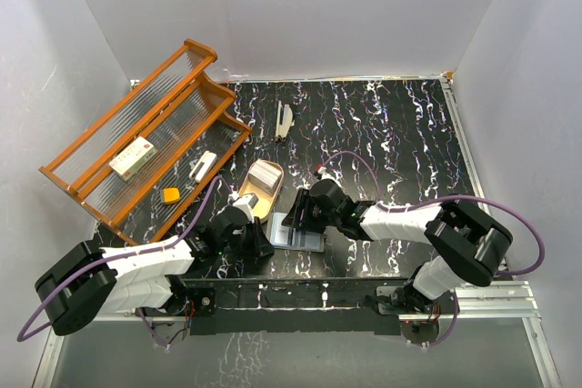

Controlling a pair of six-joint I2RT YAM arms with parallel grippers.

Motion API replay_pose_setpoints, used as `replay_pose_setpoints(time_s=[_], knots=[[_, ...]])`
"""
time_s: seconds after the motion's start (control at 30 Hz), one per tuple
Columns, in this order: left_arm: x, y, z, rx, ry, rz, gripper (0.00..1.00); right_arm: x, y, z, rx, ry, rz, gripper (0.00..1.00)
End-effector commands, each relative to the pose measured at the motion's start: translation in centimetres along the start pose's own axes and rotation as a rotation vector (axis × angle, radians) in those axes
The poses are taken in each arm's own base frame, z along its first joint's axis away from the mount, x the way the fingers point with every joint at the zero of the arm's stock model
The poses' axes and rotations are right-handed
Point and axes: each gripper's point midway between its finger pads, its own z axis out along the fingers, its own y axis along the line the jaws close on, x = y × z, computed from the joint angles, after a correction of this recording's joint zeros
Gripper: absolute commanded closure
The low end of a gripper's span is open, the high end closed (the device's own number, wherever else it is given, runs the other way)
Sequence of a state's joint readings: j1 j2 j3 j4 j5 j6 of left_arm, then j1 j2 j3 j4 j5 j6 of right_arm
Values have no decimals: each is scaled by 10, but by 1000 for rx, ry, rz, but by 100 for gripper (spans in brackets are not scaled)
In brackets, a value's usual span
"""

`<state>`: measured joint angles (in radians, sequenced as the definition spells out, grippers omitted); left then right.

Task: Put the credit cards into the card holder
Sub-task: Insert the credit card into the card holder.

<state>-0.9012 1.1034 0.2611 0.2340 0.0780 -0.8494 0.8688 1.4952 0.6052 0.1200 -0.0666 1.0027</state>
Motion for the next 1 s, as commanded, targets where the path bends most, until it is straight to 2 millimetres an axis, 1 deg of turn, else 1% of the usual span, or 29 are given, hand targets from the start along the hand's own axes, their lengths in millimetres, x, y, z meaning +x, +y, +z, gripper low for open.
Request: replay_pose_setpoints(time_s=[0.0,0.13,0.23,0.3,0.37,0.47,0.53,0.63,0.7,0.73,0.77,0.8,0.97], knots=[[-3,-3,-1,9,-18,9,94,-20,29,-5,-77,-65,-51,52],[-3,-2,-1,7,-18,2,94,-24,40,-12,-126,-76,-93,55],[-3,-2,-1,7,-22,-3,93,-23,42,-13,-131,-69,-107,55],[-4,-3,-2,3,-24,-1,90,-24,39,-14,-116,-69,-112,55],[-7,-4,-4,-5,-29,3,81,-26,35,-16,-91,-78,-126,54],[-13,-4,-10,-25,-41,14,71,-31,29,-22,-53,-102,-149,53],[-18,-6,-14,-34,-54,24,62,-35,27,-27,-33,-113,-201,52],[-26,-10,-22,-45,-73,33,48,-44,32,-36,-25,-143,-251,52],[-34,-12,-29,-58,-98,38,38,-53,42,-41,-43,-168,-281,52],[-36,-12,-32,-69,-107,43,26,-58,48,-43,-49,-179,-298,52],[-40,-12,-36,-76,-120,48,4,-63,52,-45,-46,-190,-314,52],[-43,-12,-40,-86,-128,52,2,-69,56,-45,-36,-200,-329,52],[-58,-15,-67,-117,-181,75,1,-101,74,-44,36,-254,-432,51]])
